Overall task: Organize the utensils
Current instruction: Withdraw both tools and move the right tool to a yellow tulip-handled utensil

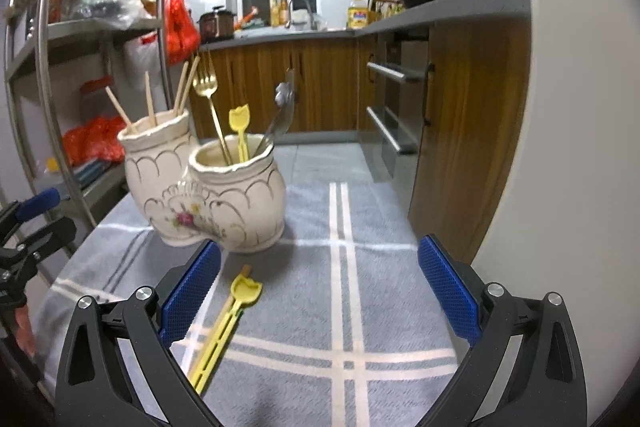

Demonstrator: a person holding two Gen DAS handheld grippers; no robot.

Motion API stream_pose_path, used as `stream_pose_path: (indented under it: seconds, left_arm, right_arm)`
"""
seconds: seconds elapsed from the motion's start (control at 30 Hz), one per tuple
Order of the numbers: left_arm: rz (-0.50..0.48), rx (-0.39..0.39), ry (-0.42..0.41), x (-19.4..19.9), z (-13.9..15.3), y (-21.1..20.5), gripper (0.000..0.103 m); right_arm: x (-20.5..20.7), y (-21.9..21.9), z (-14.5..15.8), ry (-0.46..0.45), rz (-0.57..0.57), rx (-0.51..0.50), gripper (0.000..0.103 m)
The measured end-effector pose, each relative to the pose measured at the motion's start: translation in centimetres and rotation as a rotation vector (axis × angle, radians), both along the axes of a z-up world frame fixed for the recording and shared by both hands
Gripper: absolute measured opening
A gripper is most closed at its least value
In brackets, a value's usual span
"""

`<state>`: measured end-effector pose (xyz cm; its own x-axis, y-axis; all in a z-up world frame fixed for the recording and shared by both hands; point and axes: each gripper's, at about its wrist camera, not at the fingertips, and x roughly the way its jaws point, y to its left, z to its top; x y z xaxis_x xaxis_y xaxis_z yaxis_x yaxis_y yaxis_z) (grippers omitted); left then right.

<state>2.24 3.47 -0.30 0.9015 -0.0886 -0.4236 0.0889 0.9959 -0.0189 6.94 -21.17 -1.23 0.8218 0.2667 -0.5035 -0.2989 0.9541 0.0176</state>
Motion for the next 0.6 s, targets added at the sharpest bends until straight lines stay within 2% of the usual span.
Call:
stream_pose_path:
  seconds: [0.1,0.33,0.4,0.47,0.6]
  left_arm:
    - [-0.003,0.01,0.009,0.2,-0.3,-0.1,0.097]
    - [-0.02,0.032,0.02,0.5,-0.8,-0.4,0.097]
    - [-0.023,0.03,0.016,0.4,-0.8,-0.4,0.097]
    - [-0.026,0.027,0.015,0.3,-0.8,-0.4,0.097]
    - [-0.025,0.027,0.014,0.3,-0.8,-0.4,0.097]
  right_arm:
    - [0.2,0.9,-0.7,0.037,0.025,-0.036,0.098]
    - [0.4,3.9,-3.0,0.19,0.139,-0.112,0.095]
    - [0.2,4.3,-3.2,0.198,0.147,-0.12,0.085]
    - [0.1,4.7,-3.5,0.217,0.151,-0.133,0.068]
    - [0.0,5.0,-3.9,0.244,0.174,-0.132,0.055]
